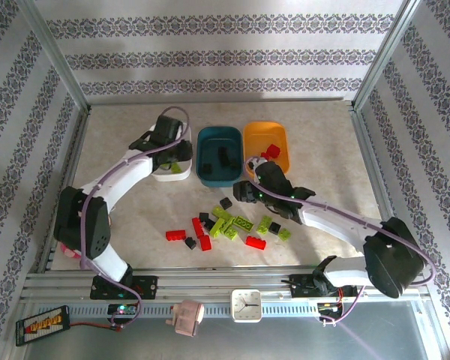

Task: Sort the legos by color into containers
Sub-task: Place the lego in the container, then pick up the lego from the bottom-center of the table.

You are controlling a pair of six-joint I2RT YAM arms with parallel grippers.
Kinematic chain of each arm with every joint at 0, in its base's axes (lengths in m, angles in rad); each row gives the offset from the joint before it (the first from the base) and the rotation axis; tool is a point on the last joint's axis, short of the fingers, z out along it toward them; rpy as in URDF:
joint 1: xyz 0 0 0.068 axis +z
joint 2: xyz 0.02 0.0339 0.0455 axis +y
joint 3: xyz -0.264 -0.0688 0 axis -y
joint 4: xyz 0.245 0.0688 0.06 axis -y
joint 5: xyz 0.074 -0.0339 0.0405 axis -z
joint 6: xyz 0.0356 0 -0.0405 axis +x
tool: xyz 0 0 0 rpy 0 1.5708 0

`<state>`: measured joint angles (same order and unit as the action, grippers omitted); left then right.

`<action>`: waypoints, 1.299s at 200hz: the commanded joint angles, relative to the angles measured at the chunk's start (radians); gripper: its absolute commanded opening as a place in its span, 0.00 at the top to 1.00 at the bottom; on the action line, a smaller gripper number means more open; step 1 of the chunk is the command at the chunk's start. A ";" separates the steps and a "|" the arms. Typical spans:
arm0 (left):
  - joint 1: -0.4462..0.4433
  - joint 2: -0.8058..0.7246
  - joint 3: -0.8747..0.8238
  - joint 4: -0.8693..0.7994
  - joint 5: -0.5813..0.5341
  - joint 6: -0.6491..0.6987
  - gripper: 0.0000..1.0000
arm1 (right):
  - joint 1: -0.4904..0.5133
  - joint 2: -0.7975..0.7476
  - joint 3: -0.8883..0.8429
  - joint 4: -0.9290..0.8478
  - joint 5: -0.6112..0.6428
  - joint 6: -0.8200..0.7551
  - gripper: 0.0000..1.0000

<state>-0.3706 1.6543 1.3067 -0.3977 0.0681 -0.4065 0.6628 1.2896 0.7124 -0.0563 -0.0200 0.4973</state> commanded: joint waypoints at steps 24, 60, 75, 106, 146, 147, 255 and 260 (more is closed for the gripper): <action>-0.167 0.234 0.273 0.002 0.058 0.013 0.66 | -0.011 -0.162 -0.097 -0.039 0.140 0.049 0.38; -0.280 0.471 0.542 0.000 0.138 -0.027 0.66 | -0.031 -0.307 -0.145 -0.090 0.207 0.052 0.37; -0.308 0.565 0.679 -0.032 0.155 -0.035 0.66 | -0.042 -0.342 -0.158 -0.102 0.206 0.053 0.36; -0.315 0.733 0.902 -0.102 0.165 -0.059 0.63 | -0.046 -0.363 -0.165 -0.121 0.188 0.049 0.36; -0.308 0.822 1.057 -0.152 0.163 -0.075 0.26 | -0.047 -0.375 -0.171 -0.133 0.168 0.052 0.33; -0.308 0.822 1.058 -0.152 0.163 -0.076 0.26 | -0.047 -0.375 -0.170 -0.133 0.167 0.052 0.33; -0.217 -0.036 0.023 0.294 0.131 -0.133 0.09 | 0.048 -0.218 -0.111 -0.093 -0.051 -0.032 0.34; -0.208 -0.090 -0.043 0.303 0.117 -0.138 0.08 | 0.064 -0.198 -0.104 -0.082 -0.063 -0.041 0.34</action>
<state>-0.6353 1.7844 1.5120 -0.2642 0.2310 -0.4988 0.6800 1.0363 0.5568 -0.1806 -0.0025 0.5083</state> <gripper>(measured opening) 0.895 0.659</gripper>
